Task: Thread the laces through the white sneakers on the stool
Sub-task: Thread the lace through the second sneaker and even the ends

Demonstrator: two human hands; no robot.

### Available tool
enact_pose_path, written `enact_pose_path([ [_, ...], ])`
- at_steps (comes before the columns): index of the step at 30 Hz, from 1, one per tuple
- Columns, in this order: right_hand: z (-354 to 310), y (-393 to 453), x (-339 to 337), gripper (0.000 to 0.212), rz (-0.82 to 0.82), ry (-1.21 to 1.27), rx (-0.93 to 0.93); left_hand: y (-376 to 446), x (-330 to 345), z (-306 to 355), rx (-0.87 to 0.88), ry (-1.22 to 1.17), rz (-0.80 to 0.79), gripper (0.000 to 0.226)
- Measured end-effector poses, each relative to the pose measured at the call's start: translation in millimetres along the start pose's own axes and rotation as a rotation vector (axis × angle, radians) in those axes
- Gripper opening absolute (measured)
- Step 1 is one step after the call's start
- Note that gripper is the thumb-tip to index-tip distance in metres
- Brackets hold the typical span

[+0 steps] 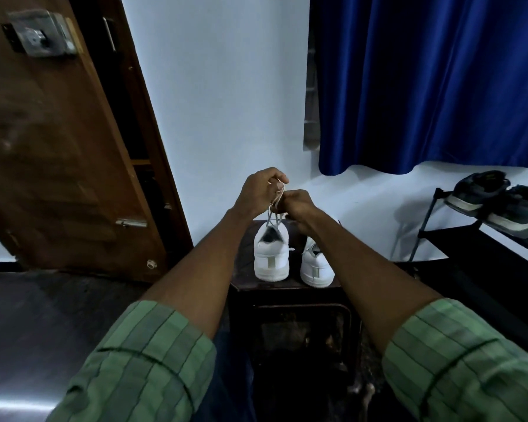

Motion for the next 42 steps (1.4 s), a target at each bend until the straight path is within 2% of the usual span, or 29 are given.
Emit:
enact_pose_path([
  [4, 13, -7, -2, 0.031, -0.024, -0.212, -0.011, -20, 20, -35, -0.129, 0.032, 0.064, 0.021],
  [7, 13, -6, 2, 0.011, -0.022, -0.437, -0.124, -42, 31, -54, -0.183, 0.023, -0.130, 0.027],
  [9, 10, -8, 4, 0.009, -0.044, -0.580, -0.161, -53, 34, -58, -0.159, 0.045, -0.289, 0.024],
  [11, 7, -9, 7, 0.011, -0.063, -0.666, -0.197, -61, 35, -60, -0.165, 0.044, -0.354, 0.012],
  [12, 6, -11, 8, 0.011, -0.060, -0.688, -0.205, -63, 34, -59, -0.186, 0.031, -0.350, 0.005],
  [13, 6, -12, 10, 0.010, -0.053, -0.695, -0.209, -65, 33, -60, -0.209, 0.014, -0.324, 0.007],
  [15, 10, -14, 12, 0.008, -0.018, -0.685, -0.181, -66, 32, -63, -0.257, 0.013, -0.262, 0.028],
  [18, 19, -16, 11, 0.007, 0.079, -0.588, -0.097, -72, 28, -64, -0.302, 0.120, -0.192, 0.018],
  [21, 42, -14, 11, 0.032, 0.096, -0.471, 0.046, -83, 22, -69, -0.290, 0.166, -0.058, 0.006],
  [25, 69, -25, 17, 0.051, 0.073, -0.474, 0.092, -97, 22, -64, -0.320, 0.191, -0.071, 0.018],
  [29, 81, -36, 27, 0.061, 0.068, -0.769, -0.034, -103, 29, -53, -0.330, 0.244, -0.155, 0.023],
  [32, 83, -41, 33, 0.053, -0.001, -0.851, -0.040, -107, 33, -53, -0.382, 0.310, -0.149, 0.025],
  [35, 75, -42, 29, 0.029, -0.178, -0.791, 0.073, -109, 37, -52, -0.471, 0.308, -0.100, 0.023],
  [36, 72, -42, 25, 0.019, -0.217, -0.773, 0.100, -109, 40, -52, -0.481, 0.318, -0.108, 0.021],
  [37, 70, -42, 20, 0.018, -0.221, -0.776, 0.102, -109, 45, -51, -0.494, 0.326, -0.117, 0.019],
  [38, 69, -41, 15, 0.019, -0.191, -0.783, 0.070, -110, 49, -53, -0.507, 0.329, -0.114, 0.022],
  [40, 71, -40, 4, 0.019, -0.030, -0.788, -0.064, -111, 57, -56, -0.550, 0.319, -0.087, 0.031],
  [42, 74, -44, -2, 0.019, 0.102, -0.725, -0.154, -114, 61, -56, -0.584, 0.317, -0.042, 0.024],
])
Point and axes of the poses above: each hand's wrist, its own y-axis towards the middle knuckle, its own x-axis out of the palm, z = x × y, the point moved 2 cm from there along y, towards the middle knuckle, and after that the axes turned 13 degrees about y, right-handed, at the moved point
